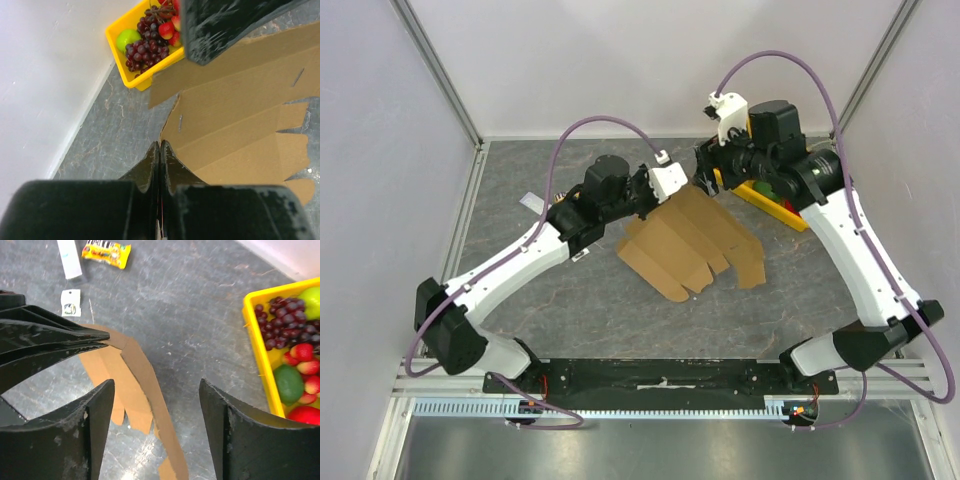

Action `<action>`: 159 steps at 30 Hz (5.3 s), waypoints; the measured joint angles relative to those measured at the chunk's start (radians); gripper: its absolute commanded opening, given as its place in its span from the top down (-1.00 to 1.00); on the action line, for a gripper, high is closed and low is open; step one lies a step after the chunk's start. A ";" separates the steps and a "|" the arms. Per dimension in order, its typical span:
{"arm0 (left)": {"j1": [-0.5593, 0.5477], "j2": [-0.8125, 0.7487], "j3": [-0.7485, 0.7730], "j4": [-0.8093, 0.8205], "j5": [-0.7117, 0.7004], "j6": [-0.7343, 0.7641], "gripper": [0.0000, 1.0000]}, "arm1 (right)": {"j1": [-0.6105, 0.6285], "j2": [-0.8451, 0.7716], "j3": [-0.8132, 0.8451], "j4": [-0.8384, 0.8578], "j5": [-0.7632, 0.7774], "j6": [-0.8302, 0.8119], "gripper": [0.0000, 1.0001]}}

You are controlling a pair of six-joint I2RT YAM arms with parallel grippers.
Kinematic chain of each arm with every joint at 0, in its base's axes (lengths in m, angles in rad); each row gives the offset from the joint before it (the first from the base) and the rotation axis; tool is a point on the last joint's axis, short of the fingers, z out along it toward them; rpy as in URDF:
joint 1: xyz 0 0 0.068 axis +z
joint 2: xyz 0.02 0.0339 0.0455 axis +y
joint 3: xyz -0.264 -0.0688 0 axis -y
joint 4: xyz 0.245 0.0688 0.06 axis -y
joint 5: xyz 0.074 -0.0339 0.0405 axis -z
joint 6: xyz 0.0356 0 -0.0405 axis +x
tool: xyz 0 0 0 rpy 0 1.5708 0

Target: Fold the paper box

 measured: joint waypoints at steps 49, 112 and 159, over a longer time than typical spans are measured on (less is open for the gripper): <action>0.312 0.238 0.062 -0.404 0.156 -0.564 -0.22 | -0.098 -0.074 -0.565 0.325 0.091 0.271 -0.40; -0.052 0.297 -0.488 0.248 0.147 -0.903 0.96 | 0.068 0.357 -0.773 0.843 0.222 0.392 0.92; 0.259 -0.187 -0.442 0.085 0.004 -0.900 -0.90 | -0.150 -0.034 -0.740 0.797 0.201 0.354 -0.96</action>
